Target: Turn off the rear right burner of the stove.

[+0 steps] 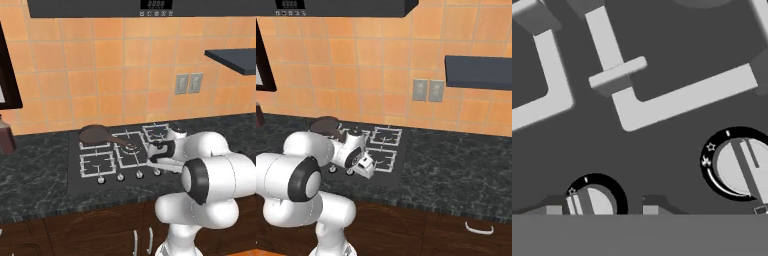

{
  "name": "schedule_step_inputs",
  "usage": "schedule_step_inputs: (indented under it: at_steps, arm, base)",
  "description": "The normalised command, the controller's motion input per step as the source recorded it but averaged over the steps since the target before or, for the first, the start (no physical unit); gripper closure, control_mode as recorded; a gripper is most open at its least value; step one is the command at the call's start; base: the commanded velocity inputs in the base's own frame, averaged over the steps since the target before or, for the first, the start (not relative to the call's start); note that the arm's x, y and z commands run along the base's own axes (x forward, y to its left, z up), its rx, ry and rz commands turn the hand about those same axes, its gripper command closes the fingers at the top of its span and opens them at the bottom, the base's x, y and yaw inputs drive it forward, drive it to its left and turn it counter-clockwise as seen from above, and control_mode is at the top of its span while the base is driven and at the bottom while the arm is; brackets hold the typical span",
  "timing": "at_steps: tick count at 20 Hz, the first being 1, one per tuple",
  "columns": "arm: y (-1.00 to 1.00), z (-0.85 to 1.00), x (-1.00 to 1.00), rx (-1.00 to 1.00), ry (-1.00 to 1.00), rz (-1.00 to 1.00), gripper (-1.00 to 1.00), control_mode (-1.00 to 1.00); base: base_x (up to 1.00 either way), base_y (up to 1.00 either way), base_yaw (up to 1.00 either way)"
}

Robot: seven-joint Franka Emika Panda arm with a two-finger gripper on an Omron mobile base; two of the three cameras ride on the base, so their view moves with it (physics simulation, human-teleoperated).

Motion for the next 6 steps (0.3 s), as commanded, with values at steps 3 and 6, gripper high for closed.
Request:
schedule_step_inputs:
  at_steps: [3, 6]
  arm:
    - [0.00, 0.00, 0.00, 0.00, 0.00, 0.00, 1.00, -1.00]
    - [0.00, 0.00, 0.00, 0.00, 0.00, 0.00, 1.00, -1.00]
  base:
    - [0.00, 0.00, 0.00]
    - [0.00, 0.00, 0.00]
